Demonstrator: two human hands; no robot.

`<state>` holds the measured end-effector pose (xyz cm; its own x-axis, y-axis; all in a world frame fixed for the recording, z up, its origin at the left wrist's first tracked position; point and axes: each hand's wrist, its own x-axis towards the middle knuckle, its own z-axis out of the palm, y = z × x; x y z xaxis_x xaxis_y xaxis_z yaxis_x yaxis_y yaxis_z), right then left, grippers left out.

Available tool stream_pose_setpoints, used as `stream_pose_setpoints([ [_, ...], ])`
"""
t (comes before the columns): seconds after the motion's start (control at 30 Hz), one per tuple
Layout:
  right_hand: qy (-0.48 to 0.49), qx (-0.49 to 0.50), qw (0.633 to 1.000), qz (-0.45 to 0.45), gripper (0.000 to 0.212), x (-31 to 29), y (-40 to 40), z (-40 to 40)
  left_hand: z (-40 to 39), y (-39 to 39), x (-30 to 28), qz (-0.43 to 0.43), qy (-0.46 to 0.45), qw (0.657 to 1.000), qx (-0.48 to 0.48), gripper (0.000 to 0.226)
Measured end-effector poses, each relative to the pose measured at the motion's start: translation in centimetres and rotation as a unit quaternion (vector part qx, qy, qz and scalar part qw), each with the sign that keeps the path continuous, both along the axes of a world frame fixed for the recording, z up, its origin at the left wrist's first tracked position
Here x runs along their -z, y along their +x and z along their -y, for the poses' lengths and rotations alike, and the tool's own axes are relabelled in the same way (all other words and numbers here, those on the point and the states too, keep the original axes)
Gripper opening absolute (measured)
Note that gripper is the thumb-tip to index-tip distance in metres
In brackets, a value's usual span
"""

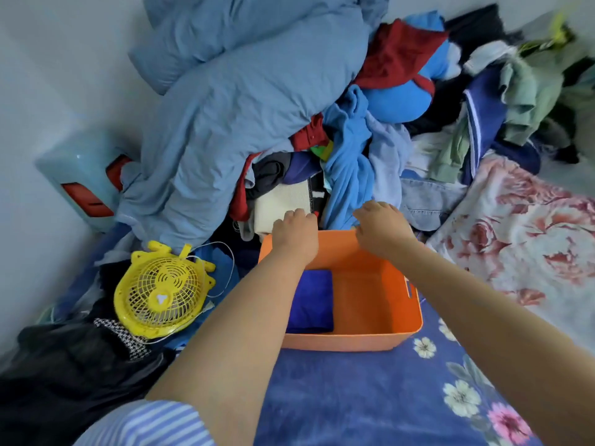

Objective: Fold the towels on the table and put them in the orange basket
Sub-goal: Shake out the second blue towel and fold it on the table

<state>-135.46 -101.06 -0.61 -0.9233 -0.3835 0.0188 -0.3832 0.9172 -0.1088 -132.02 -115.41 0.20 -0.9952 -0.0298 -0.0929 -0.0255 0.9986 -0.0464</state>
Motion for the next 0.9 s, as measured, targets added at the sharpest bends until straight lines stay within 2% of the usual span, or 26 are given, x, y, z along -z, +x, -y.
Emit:
stream_pose_setpoints([
  [0.27,-0.023,0.047,0.995,-0.08,0.032,-9.8,11.7,-6.0,-4.3,10.4,-9.8,-0.085,-0.007,0.996,0.04,0.033],
  [0.53,-0.041,0.153,0.976,-0.148,0.033,-15.2,27.3,-12.3,-10.3,21.7,-14.5,-0.12,-0.004,0.982,0.148,0.038],
  [0.8,-0.02,0.347,0.923,-0.168,0.033,-15.2,47.1,-22.5,-23.2,35.2,-14.8,-0.086,-0.001,0.942,0.324,0.04],
  [0.9,-0.01,0.432,0.888,-0.16,0.033,-15.2,55.1,-27.3,-29.8,41.2,-15.0,-0.09,0.012,0.905,0.415,0.036],
])
